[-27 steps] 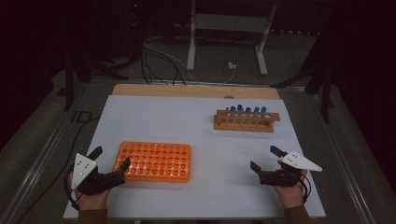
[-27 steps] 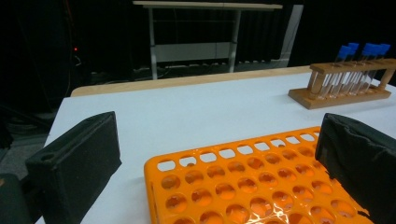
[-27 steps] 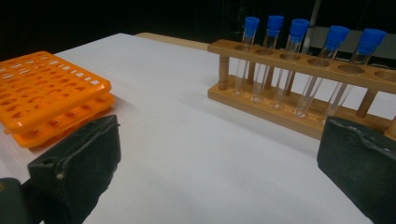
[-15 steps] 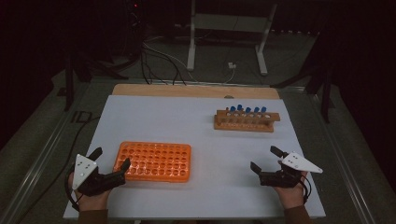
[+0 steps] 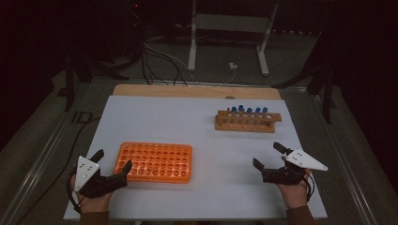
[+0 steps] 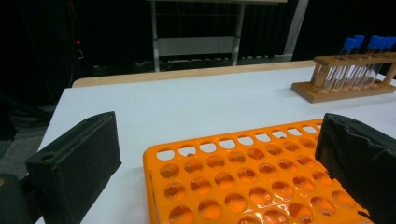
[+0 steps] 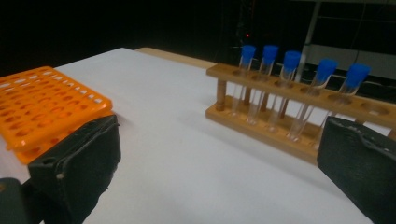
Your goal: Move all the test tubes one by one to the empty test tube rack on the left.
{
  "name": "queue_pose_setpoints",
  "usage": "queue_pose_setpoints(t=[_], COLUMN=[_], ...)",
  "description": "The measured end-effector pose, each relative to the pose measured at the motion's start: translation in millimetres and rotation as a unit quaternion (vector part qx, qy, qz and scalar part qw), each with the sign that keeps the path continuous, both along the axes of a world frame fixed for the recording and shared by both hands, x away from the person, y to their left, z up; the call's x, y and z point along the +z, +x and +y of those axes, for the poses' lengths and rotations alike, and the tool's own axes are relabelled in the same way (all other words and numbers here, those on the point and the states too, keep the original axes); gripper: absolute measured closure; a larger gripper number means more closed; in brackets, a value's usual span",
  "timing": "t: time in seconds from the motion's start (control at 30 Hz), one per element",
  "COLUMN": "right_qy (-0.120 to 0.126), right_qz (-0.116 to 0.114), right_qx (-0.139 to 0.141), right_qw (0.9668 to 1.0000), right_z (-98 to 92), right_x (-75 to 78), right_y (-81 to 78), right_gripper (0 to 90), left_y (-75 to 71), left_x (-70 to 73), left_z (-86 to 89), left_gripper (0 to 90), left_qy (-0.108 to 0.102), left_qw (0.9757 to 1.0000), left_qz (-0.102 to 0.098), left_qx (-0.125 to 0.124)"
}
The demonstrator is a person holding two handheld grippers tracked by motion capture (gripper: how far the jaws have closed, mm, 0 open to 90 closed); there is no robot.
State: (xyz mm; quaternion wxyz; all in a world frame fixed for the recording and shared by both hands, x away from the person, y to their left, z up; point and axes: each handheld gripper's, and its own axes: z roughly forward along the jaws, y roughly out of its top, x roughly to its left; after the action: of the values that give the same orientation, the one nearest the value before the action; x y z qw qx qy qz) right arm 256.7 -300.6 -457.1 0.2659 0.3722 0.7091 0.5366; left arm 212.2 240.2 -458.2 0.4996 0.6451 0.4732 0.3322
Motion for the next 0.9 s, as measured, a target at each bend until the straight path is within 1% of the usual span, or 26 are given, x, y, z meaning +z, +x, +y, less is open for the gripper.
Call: queue_pose_setpoints(t=[0.03, 0.17, 0.23, 0.37, 0.5, 0.53, 0.57, 0.63, 0.67, 0.7, 0.8, 0.9], right_qy=[0.0, 0.012, 0.016, 0.01, 0.008, 0.008, 0.002, -0.003, -0.003, -0.006, -0.001, -0.007], right_qz=[-0.001, 0.005, 0.003, 0.003, 0.008, 0.008, 0.009, 0.012, 0.012, 0.016, 0.03, 0.035], right_qx=[-0.001, -0.001, -0.001, -0.006, -0.017, -0.017, -0.022, -0.028, -0.028, -0.035, -0.045, -0.058], right_qw=[1.0, 0.9999, 0.9999, 0.9999, 0.9998, 0.9998, 0.9997, 0.9995, 0.9995, 0.9993, 0.9985, 0.9977], right_z=[-0.5, -2.1, -2.4, -2.5, -5.2, -5.2, -6.6, -7.7, -7.7, -9.2, -12.5, -15.0], right_x=[2.3, 10.4, 14.4, 20.2, 25.9, 25.9, 27.8, 28.7, 28.7, 27.9, 25.0, 23.4], right_y=[1.7, 11.1, 16.9, 30.5, 45.9, 45.9, 53.9, 62.2, 62.2, 71.0, 84.8, 96.4], right_gripper=[0.2, 0.2, 0.2, 0.2, 0.2, 0.2, 0.2, 0.2, 0.2, 0.6, 0.7, 0.8], left_y=[0.1, 0.6, 0.6, 0.5, 0.1, 0.1, 0.1, 0.5, 0.5, 0.6, 0.2, 0.4], left_x=[-0.1, -0.7, -0.9, -1.5, -1.8, -1.8, -1.7, -2.2, -2.2, -2.3, -2.3, -2.6], left_z=[-0.5, -3.6, -4.3, -5.0, -5.9, -5.9, -6.1, -6.4, -6.4, -6.3, -6.6, -6.3], left_gripper=[0.7, 0.7, 0.7, 0.7, 0.7, 0.7, 0.7, 0.7, 0.7, 0.7, 0.7, 0.7], left_qy=[0.001, 0.006, 0.007, 0.005, 0.003, 0.003, 0.003, 0.004, 0.004, 0.004, 0.004, 0.003], left_qw=[1.0, 1.0, 1.0, 1.0, 1.0, 1.0, 1.0, 1.0, 1.0, 1.0, 1.0, 1.0], left_qz=[0.0, -0.001, 0.0, 0.0, 0.0, 0.0, 0.0, 0.001, 0.001, 0.001, 0.0, 0.001], left_qx=[-0.001, -0.005, -0.006, -0.006, -0.005, -0.005, -0.006, -0.006, -0.006, -0.007, -0.007, -0.007])
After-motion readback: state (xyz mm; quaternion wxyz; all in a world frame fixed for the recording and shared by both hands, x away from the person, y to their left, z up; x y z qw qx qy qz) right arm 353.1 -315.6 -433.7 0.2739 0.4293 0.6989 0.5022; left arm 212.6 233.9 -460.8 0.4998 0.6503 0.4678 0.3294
